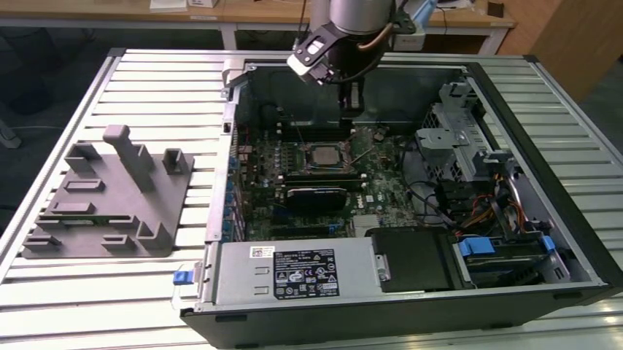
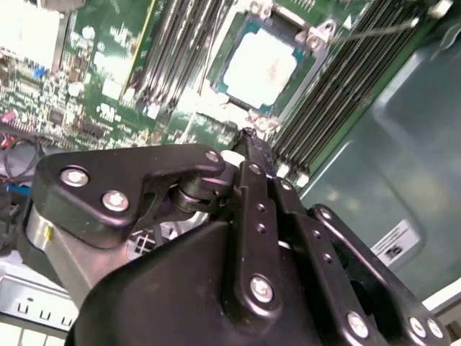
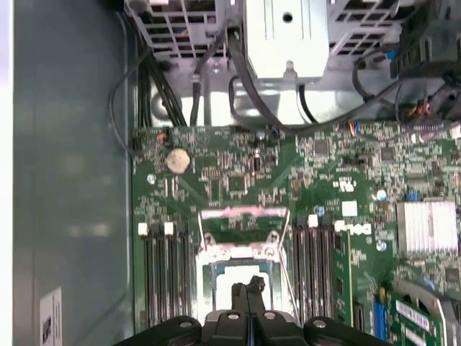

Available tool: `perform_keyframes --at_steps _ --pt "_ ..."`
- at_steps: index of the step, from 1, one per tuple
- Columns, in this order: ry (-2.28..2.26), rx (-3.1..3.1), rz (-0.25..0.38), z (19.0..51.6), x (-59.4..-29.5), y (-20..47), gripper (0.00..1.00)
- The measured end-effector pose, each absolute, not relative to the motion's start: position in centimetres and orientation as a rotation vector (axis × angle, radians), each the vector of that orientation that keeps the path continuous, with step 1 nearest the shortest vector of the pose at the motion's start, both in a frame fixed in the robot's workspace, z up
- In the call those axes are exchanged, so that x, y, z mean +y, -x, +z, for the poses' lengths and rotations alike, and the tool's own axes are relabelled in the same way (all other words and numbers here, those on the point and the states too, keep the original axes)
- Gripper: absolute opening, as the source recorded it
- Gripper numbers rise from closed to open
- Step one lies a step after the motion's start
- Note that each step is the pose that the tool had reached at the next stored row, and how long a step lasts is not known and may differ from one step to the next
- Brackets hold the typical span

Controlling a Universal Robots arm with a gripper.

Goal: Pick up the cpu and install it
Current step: 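Close the cpu cover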

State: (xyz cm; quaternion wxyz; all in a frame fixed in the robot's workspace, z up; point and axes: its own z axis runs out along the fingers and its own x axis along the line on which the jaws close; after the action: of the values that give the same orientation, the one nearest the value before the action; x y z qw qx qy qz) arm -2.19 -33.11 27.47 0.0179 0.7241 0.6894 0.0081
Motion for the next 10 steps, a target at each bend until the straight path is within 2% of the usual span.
perform_keyframes --at_steps 10 --pt "-2.251 2.143 0.021 27.4 -33.1 -0.4 0.11"
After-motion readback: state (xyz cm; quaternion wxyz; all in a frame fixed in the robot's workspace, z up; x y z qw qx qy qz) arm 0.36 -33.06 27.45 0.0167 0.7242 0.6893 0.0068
